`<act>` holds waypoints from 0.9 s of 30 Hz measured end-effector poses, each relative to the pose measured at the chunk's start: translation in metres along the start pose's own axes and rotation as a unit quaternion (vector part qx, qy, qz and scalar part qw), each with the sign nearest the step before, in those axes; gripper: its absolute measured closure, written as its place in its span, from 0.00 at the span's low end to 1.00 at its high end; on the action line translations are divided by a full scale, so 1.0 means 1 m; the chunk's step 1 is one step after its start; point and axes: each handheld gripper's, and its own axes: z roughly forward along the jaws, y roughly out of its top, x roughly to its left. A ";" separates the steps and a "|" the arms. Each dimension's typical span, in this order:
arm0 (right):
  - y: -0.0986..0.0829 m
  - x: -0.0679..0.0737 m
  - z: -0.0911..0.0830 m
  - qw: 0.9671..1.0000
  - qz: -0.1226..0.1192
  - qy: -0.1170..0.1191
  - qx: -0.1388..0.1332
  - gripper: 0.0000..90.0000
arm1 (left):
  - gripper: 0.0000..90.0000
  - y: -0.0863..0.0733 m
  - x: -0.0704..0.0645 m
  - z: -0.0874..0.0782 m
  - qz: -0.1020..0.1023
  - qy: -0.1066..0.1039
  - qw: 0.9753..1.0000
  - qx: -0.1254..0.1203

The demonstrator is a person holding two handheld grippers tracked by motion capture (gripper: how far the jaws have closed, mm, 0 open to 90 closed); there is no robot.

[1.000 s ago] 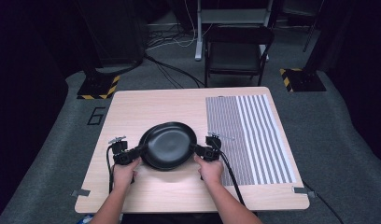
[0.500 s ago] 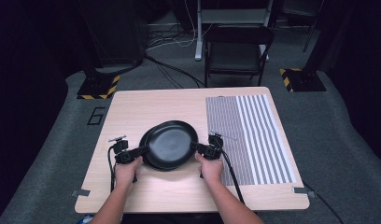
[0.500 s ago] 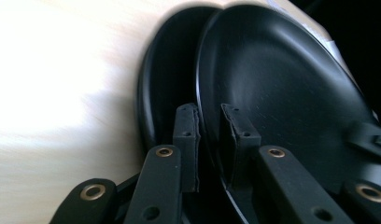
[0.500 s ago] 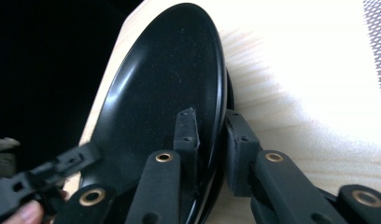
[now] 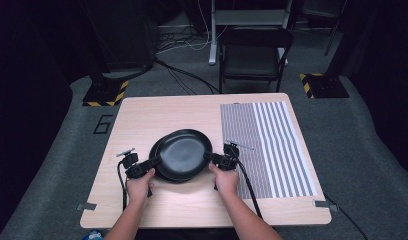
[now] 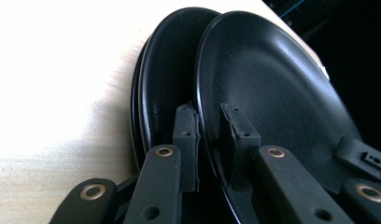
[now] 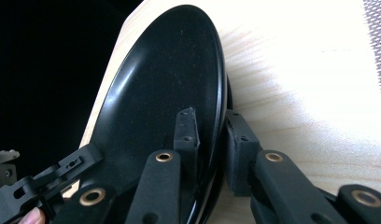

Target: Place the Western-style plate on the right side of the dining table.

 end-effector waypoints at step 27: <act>0.004 -0.003 0.001 1.000 0.014 0.011 -0.009 0.88 | 0.89 -0.004 0.001 0.002 -0.041 -0.018 0.999 -0.022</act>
